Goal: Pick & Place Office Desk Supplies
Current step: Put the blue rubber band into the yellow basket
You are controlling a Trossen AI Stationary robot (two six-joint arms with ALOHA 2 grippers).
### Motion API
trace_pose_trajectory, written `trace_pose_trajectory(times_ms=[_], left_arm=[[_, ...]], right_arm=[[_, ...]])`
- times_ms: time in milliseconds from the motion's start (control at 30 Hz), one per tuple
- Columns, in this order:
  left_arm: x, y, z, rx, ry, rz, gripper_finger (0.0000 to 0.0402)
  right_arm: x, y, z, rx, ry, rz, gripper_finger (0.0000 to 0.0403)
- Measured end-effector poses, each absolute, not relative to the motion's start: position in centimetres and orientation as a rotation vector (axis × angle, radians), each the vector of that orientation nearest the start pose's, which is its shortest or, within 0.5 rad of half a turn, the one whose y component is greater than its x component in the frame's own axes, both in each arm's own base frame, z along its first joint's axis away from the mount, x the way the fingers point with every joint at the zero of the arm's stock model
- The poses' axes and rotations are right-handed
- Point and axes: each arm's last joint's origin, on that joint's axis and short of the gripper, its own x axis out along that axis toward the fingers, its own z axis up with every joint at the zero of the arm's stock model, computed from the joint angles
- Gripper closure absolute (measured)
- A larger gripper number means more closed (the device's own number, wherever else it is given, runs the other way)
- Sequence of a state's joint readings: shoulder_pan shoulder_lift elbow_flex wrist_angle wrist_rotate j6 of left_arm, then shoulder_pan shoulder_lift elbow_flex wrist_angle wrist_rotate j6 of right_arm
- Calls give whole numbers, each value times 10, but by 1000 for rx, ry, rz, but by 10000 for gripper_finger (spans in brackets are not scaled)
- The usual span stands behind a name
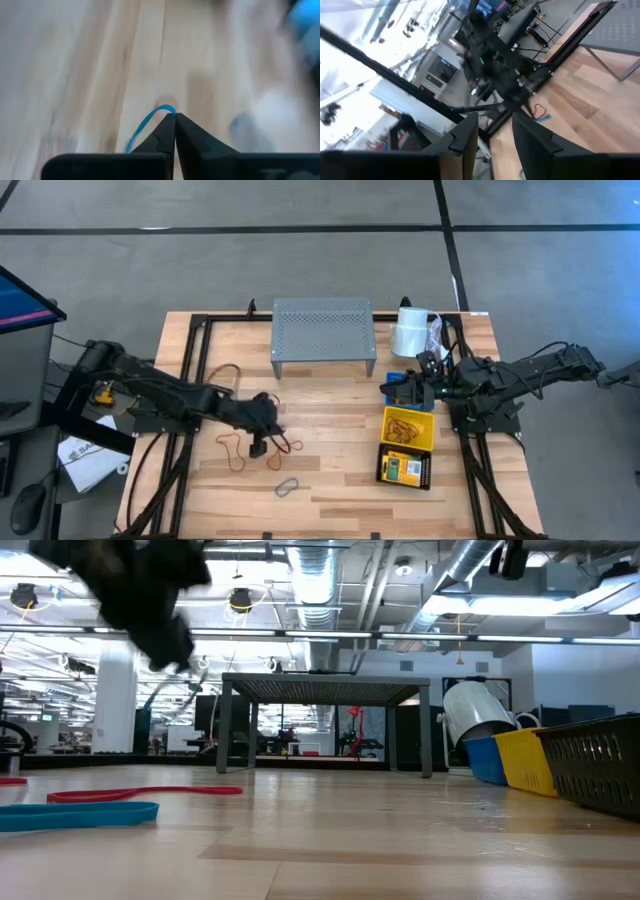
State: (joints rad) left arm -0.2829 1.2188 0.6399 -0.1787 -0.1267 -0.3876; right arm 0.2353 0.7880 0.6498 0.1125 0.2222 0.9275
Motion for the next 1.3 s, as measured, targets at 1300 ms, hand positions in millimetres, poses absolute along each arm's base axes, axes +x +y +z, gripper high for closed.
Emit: trace_pose_trajectory(times_ms=[1300], left_arm=[[240, -65, 316, -796, -241, -271, 401]], right_arm=[[337, 79, 333, 561, 52, 50, 204]])
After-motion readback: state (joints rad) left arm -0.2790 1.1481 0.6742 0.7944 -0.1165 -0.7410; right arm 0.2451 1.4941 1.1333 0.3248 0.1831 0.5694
